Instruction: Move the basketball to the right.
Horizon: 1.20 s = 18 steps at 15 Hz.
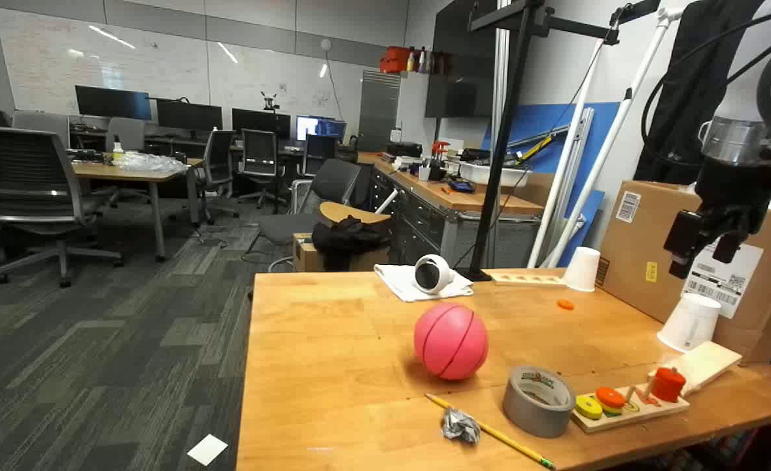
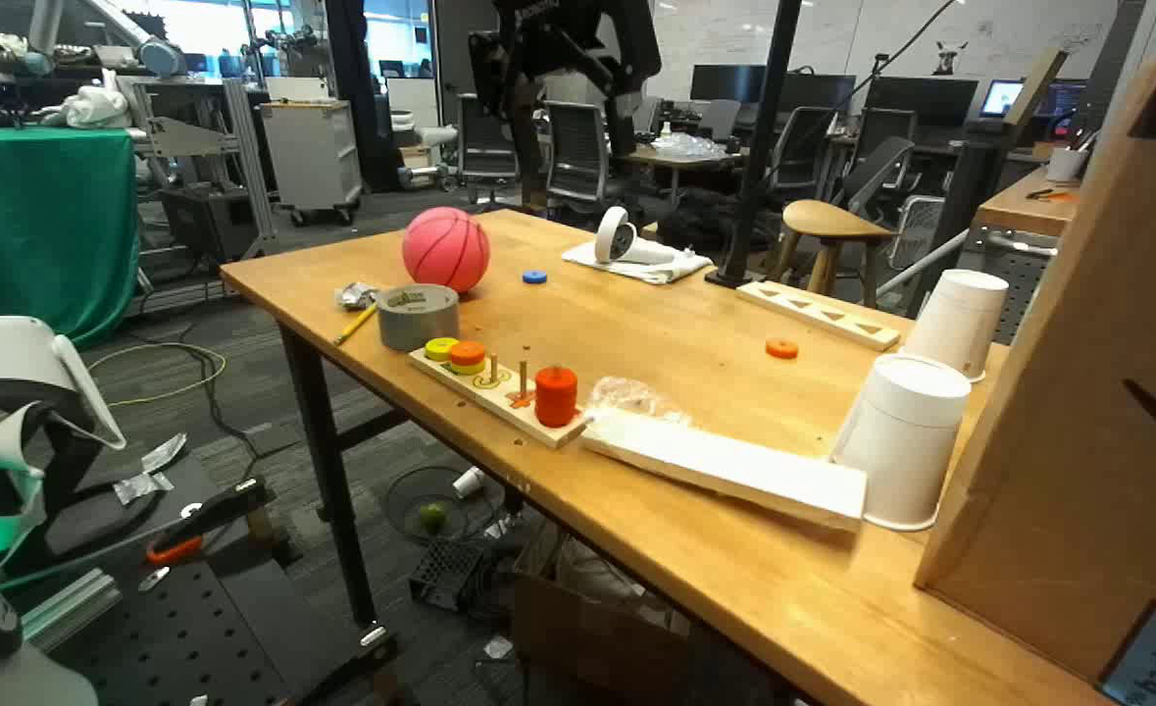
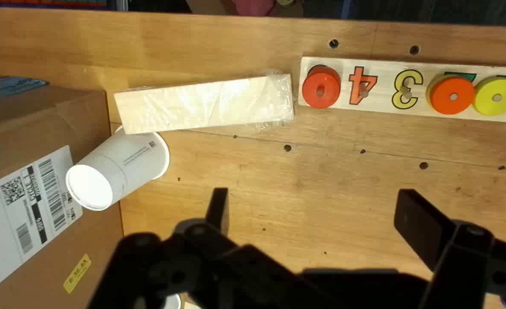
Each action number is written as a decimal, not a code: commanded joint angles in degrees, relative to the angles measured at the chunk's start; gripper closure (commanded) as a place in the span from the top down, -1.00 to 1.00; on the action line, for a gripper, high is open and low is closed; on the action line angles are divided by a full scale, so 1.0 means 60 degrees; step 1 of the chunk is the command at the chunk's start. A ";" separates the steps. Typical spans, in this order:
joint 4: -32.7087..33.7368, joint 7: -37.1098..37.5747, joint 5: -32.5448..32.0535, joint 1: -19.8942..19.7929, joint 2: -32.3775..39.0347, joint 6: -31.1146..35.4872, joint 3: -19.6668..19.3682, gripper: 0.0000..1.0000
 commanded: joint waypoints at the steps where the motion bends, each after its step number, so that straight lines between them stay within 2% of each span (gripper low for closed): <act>1: 0.0070 0.0025 -0.0028 0.0074 0.0000 -0.0029 -0.0061 1.00; 18: 0.0191 0.0025 -0.0028 0.0073 -0.0037 -0.0031 -0.0060 1.00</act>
